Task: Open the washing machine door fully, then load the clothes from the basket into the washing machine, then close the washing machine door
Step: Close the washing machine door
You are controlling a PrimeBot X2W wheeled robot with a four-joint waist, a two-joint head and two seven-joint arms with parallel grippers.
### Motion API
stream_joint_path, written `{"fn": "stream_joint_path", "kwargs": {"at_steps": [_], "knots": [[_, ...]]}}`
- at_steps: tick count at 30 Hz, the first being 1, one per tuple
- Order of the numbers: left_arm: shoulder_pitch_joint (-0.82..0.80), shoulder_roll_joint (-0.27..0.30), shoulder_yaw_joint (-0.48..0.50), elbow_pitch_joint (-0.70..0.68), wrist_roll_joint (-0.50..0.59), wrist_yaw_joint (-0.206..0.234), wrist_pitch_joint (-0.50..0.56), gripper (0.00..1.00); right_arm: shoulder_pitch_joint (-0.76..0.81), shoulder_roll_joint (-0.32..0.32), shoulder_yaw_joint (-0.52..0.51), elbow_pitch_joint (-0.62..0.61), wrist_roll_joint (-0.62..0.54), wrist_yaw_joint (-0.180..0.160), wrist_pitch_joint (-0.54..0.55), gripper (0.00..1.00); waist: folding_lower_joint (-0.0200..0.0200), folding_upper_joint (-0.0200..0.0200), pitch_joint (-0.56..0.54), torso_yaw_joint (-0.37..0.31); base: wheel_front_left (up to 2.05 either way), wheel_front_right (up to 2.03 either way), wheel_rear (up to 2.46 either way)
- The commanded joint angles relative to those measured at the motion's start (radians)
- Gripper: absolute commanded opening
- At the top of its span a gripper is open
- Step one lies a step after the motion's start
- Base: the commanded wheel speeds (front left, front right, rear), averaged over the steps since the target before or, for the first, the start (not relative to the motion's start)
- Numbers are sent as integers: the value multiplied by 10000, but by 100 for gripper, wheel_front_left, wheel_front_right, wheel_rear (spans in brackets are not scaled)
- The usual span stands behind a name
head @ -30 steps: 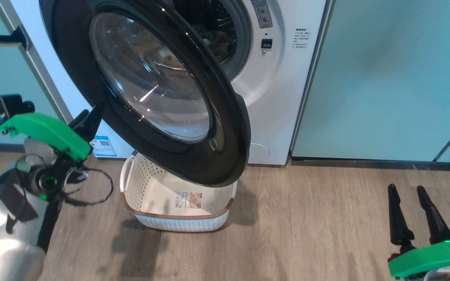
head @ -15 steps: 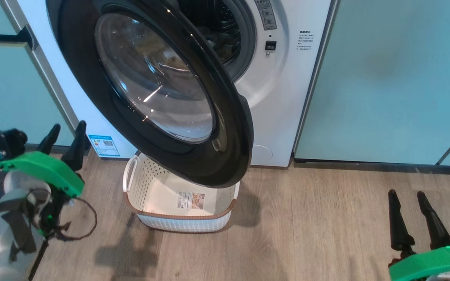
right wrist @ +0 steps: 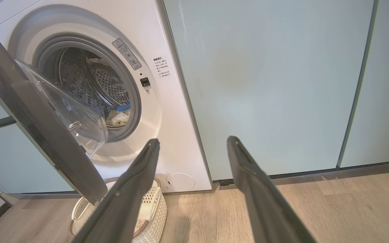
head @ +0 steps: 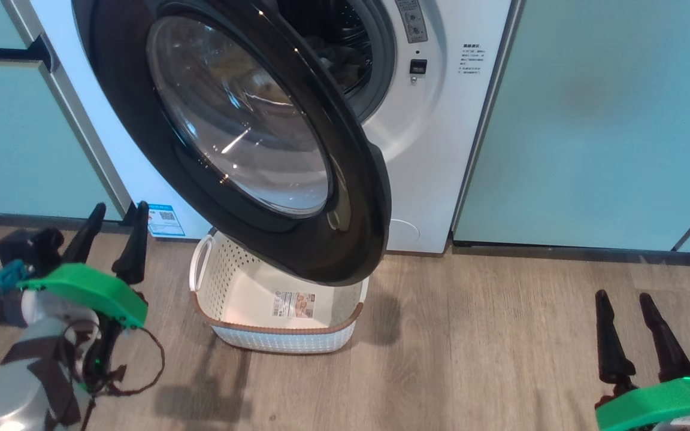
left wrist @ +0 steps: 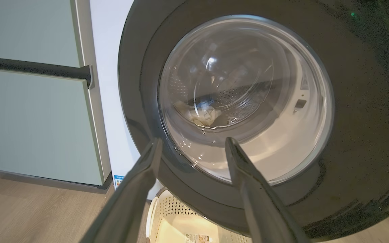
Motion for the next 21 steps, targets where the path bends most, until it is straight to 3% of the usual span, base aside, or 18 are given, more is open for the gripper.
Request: {"fn": "stream_joint_path", "kwargs": {"at_steps": [1, 10, 21], "knots": [[-313, 296, 568, -379, 195, -11, -68, 100, -297, -49, 149, -350, -33, 4, -67, 100, 0, -1, 9, 0, 0, 0, 0], [546, -462, 1423, -652, 1189, -11, -69, 100, -319, 4, 158, -350, -43, 4, -67, 100, 0, -1, 48, -33, 0, 0, 0], [896, -844, 1668, -481, 1758, -11, -70, 100, -270, 47, 137, -366, -28, 4, -67, 100, 0, -1, 57, -19, 0, 0, 0]]}}
